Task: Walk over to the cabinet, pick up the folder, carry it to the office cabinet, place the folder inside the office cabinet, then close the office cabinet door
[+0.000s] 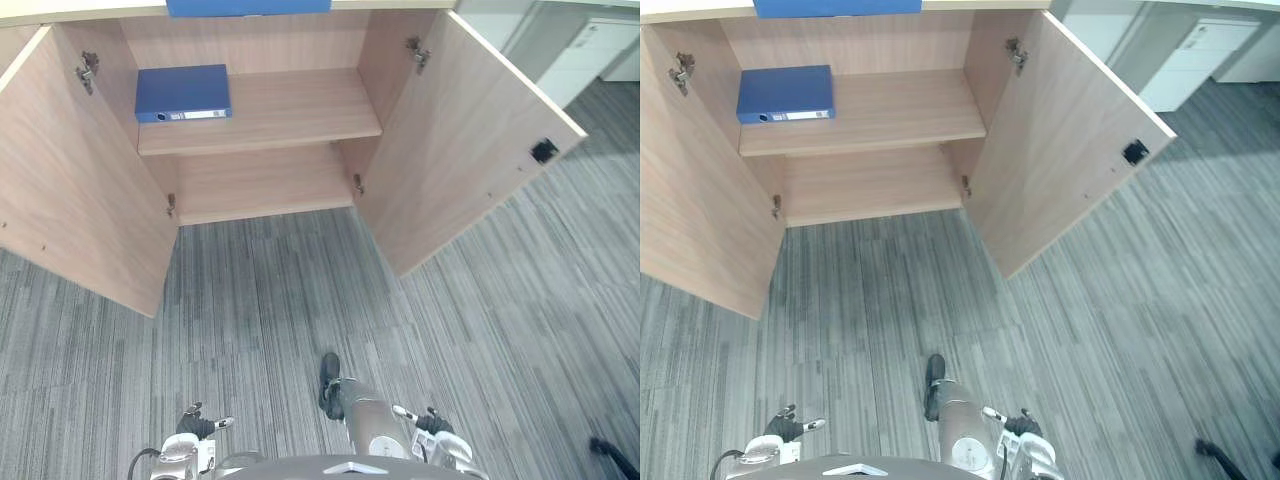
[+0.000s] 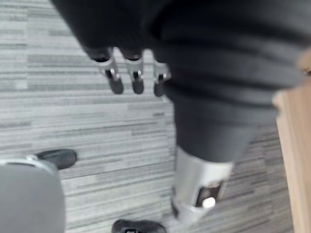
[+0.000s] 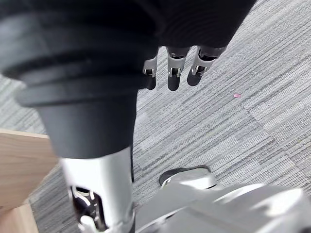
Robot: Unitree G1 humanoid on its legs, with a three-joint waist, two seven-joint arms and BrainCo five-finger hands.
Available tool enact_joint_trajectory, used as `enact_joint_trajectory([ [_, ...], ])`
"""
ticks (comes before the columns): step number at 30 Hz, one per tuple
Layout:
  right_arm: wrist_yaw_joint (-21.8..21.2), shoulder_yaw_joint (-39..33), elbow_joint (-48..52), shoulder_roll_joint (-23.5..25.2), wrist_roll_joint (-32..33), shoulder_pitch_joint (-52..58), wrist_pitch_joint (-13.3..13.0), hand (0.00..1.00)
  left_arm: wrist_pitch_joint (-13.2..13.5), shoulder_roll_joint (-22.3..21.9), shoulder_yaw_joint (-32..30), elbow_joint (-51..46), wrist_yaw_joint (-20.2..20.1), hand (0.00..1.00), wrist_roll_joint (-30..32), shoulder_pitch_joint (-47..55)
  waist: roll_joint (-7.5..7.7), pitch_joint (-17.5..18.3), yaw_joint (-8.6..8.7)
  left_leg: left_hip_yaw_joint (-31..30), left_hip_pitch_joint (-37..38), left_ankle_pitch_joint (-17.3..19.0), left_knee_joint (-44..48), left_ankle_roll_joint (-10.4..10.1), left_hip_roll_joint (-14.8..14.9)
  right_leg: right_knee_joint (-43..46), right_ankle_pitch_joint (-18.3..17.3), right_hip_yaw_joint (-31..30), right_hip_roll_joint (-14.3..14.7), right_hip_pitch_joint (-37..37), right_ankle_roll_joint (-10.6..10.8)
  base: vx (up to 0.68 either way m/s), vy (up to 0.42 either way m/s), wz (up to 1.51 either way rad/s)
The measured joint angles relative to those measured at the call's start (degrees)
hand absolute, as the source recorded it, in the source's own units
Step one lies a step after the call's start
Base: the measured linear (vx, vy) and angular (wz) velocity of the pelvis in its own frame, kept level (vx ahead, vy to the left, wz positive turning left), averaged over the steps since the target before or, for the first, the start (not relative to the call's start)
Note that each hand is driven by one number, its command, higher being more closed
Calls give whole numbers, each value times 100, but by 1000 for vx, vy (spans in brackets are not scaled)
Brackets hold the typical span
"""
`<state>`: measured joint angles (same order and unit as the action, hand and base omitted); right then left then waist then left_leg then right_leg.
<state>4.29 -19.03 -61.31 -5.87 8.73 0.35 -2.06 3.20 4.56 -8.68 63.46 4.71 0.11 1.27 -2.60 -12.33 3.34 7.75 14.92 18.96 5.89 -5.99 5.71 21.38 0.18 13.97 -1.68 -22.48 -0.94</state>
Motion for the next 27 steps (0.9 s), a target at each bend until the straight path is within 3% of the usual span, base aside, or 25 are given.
enact_joint_trajectory([
  [1, 3, -5, 23, -18, -13, -20, 0, 0, 46, -93, -72, -12, -5, 0, 0, -23, -74, -21, 5, 35, -224, -139, 506, -221, 69, 4, -216, 65, 17, 88, -86, 490, -223, 11],
  [3, 5, 1, 144, -23, -10, 8, 11, 0, 44, -280, -358, -62, -9, 0, -2, -31, -92, -57, 5, 138, -850, -567, 2122, -87, 192, -156, -418, 69, 29, 460, -145, 597, -279, 13],
  [4, 10, 85, 351, 11, -8, 107, 7, 0, 57, -420, -682, -297, -14, 0, -17, 23, -89, -128, -48, 469, -1446, -553, 3993, 115, 666, -471, -577, 46, 146, 1194, -234, 584, -243, -2],
  [7, 12, 97, 492, 141, -8, 102, -25, 0, 78, -440, -718, -521, -10, 0, -110, 26, 48, -143, -241, 876, -1895, -345, 4796, 125, 979, -718, -710, -125, 206, 1790, -296, 366, -138, -28],
  [10, 11, 59, 645, 274, -4, 95, -19, 0, 134, -503, -792, -671, -11, 0, -124, -1, 79, -142, -359, 1254, -2551, -330, 4180, 117, 1146, -1139, -758, -252, 188, 2374, -232, 325, -51, -24],
  [13, 16, 28, 632, 368, -4, 118, 11, 0, 139, -565, -855, -664, -9, 0, -116, -37, 34, -115, -386, 1243, -2891, -379, 2780, 137, 837, -1359, -887, -352, 39, 2762, -28, 337, 133, -18],
  [15, 21, 27, 624, 345, -4, 174, 6, 0, 138, -572, -797, -623, -10, 0, -116, -39, -14, -76, -391, 1001, -2902, -855, 1516, 297, 452, -1442, -1057, -391, -107, 2979, 246, 272, 222, -12],
  [16, 21, 31, 600, 330, -4, 188, 7, 0, 137, -576, -793, -601, -12, 0, -120, -28, -29, -56, -402, 911, -2881, -1166, 1460, 399, 398, -1444, -1122, -415, -119, 3037, 318, 306, 292, -14],
  [17, 22, 29, 510, 344, -4, 230, 12, 0, 130, -552, -808, -601, -16, 0, -121, 7, 65, 84, -432, 896, -2865, -1418, 1533, 605, 269, -1412, -1265, -472, -239, 3081, 459, 354, 296, -13],
  [18, 21, 13, 422, 436, -11, 282, 13, 0, 126, -490, -813, -604, -14, 0, -117, 36, 267, 235, -447, 1026, -2810, -1214, 1579, 659, 98, -1321, -1390, -519, -460, 3088, 533, 373, 278, -15],
  [19, 19, -15, 399, 493, -11, 302, 14, 0, 121, -451, -815, -599, -14, 0, -117, 41, 358, 284, -468, 1093, -2780, -1087, 1625, 658, 52, -1222, -1426, -550, -540, 3080, 552, 390, 227, -24],
  [21, 10, -85, 390, 558, -19, 329, 10, 0, 109, -408, -816, -543, -13, 0, -116, 40, 452, 342, -545, 1251, -2546, -840, 1707, 742, -15, -564, -1429, -654, -687, 2915, 552, 340, 197, -37],
  [23, 4, -76, 423, 554, -23, 315, 0, 0, 83, -362, -777, -424, -13, 0, -116, 40, 396, 332, -510, 1390, -2090, -579, 1632, 881, -66, 1382, -1348, -861, -893, 2162, 601, 333, 212, -32],
  [25, 1, -16, 429, 535, -25, 235, -3, 0, 35, -318, -689, -336, -11, 0, -121, 53, 408, 335, -468, 1398, -1560, -510, 1339, 925, -124, 2614, -1673, -841, -883, 1534, 583, 416, 115, -1],
  [27, 0, 52, 456, 521, -26, 224, -12, 0, 34, -345, -694, -332, -11, 0, -122, 65, 399, 335, -461, 1373, -1257, -517, 1063, 912, -127, 2695, -1831, -699, -767, 1229, 482, 312, 14, 16],
])
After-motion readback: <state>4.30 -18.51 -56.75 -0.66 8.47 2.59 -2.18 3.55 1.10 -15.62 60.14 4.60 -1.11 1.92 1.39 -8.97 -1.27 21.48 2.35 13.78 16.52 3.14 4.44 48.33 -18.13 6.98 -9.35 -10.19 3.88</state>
